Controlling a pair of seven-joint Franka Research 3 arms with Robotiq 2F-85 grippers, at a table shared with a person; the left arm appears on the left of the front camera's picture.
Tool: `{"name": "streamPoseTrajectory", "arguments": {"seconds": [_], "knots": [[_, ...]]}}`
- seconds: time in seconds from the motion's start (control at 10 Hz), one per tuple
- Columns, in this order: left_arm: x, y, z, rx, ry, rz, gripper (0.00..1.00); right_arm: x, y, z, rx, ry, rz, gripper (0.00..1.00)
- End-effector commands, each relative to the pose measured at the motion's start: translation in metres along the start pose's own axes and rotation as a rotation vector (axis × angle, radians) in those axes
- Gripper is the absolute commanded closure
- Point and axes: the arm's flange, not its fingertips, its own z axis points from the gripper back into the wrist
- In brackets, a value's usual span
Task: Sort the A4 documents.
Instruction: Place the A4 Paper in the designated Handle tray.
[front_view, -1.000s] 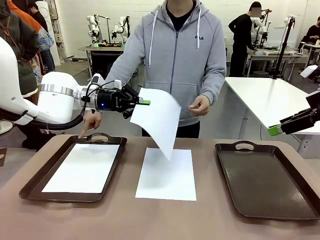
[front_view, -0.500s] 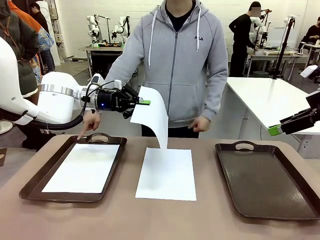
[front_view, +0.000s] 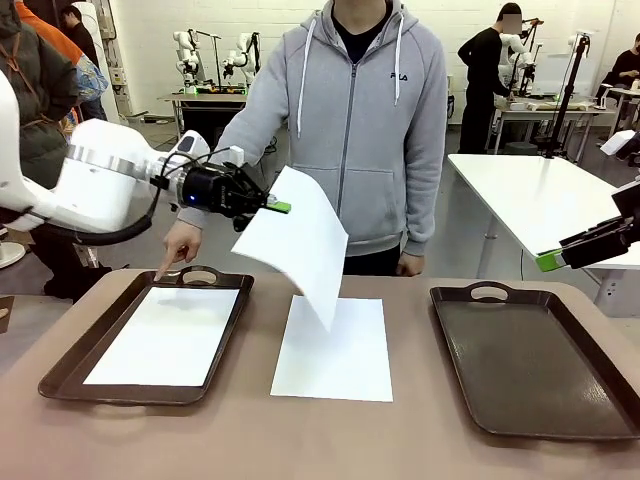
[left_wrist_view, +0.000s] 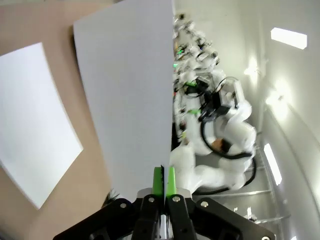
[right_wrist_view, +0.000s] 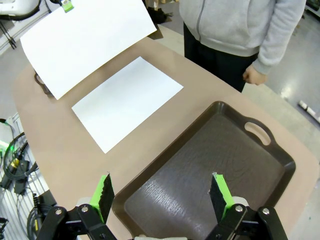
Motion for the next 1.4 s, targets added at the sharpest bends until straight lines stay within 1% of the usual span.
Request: {"name": "streamPoseTrajectory", "arguments": {"seconds": [0.0,0.1,0.3,0.4,0.6,0.8,1.0,1.1,1.3], "knots": [[-0.007,0.005,0.036,0.086,0.028,-0.009,0.99,-0.001,-0.001,-0.002,0.017,-0.007,-0.002,0.00],[-0.017,0.009,0.053,0.108,0.018,0.017,0.99,-0.001,-0.001,-0.002,0.017,-0.007,-0.002,0.00],[-0.041,0.024,0.088,0.120,-0.059,0.047,0.99,-0.001,-0.001,-0.002,0.017,-0.007,-0.002,0.00],[-0.051,0.040,0.106,0.134,-0.109,0.071,0.99,-0.001,-0.001,-0.002,0.017,-0.007,-0.002,0.00],[-0.067,0.065,0.122,0.127,-0.178,0.095,0.99,-0.001,-0.001,-0.002,0.017,-0.007,-0.002,0.00],[-0.080,0.091,0.130,0.095,-0.216,0.141,0.99,-0.001,-0.001,-0.002,0.017,-0.007,-0.002,0.00],[-0.091,0.112,0.140,0.093,-0.205,0.186,0.99,-0.001,-0.001,-0.002,0.017,-0.007,-0.002,0.00],[-0.098,0.122,0.148,0.152,-0.204,0.230,0.99,-0.001,-0.001,-0.002,0.017,-0.007,-0.002,0.00],[-0.103,0.127,0.163,0.251,-0.179,0.246,0.99,-0.001,-0.001,-0.002,0.017,-0.007,-0.002,0.00]]}}
